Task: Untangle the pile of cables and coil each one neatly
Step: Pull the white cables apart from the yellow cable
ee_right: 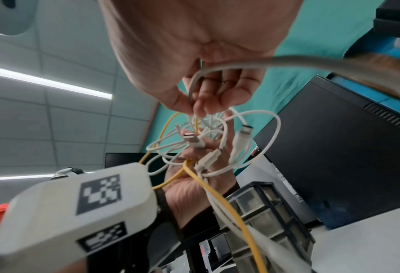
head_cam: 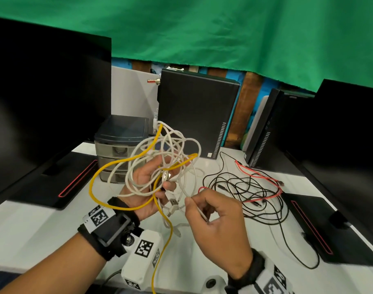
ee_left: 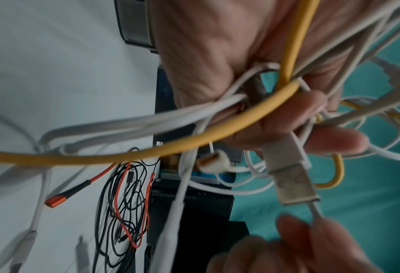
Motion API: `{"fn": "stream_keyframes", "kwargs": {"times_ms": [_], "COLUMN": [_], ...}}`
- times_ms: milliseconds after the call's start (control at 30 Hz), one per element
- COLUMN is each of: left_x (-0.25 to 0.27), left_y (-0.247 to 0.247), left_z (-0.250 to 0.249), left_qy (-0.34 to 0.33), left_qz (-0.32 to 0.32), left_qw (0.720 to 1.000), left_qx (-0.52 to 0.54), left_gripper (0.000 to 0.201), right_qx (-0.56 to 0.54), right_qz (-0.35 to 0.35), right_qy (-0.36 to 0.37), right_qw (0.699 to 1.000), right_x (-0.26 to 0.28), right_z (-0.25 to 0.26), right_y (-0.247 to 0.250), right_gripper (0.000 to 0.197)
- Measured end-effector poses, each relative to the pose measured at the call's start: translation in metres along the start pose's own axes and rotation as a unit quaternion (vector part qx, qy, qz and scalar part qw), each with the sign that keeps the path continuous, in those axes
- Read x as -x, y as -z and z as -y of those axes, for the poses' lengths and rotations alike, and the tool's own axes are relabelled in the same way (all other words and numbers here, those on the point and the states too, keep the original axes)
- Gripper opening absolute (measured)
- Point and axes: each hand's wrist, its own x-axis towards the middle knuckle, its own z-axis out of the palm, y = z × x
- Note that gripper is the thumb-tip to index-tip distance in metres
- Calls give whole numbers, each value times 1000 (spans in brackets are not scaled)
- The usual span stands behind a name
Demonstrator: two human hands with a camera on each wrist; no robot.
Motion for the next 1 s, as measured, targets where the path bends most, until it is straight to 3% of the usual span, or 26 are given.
{"fn": "stream_keyframes", "kwargs": {"times_ms": [200,300,400,533,633,767,900,1000], "left_x": [-2,0,-2,-6,-4,-3,-4,-3], "left_y": [-2,-10,-19,-27,-31,-33,-29,-29], "left_z": [5,4,5,6,7,5,3,3], "left_qy": [2,-40,-126,-223,-270,-289,-288,-281], "left_qz": [-15,-74,-148,-236,-242,-255,-284,-304], "left_qw": [1000,991,954,869,829,815,805,810], "left_qx": [-16,-104,-230,-374,-425,-433,-435,-416], "left_gripper": [69,46,32,18,19,17,23,29], "right_qx": [3,-14,-29,-33,-14,66,202,233], "right_qz": [-10,-32,-111,-160,-134,-16,119,103], "right_qy": [-44,-70,-51,30,84,97,65,28], "right_qw": [999,997,992,986,987,993,970,967], "right_x": [-9,-15,-30,-53,-65,-70,-63,-63], "right_z": [-15,-15,-6,23,37,37,28,21], "right_y": [-5,2,18,36,38,29,20,17], "right_gripper": [21,11,11,15,14,4,26,33]}}
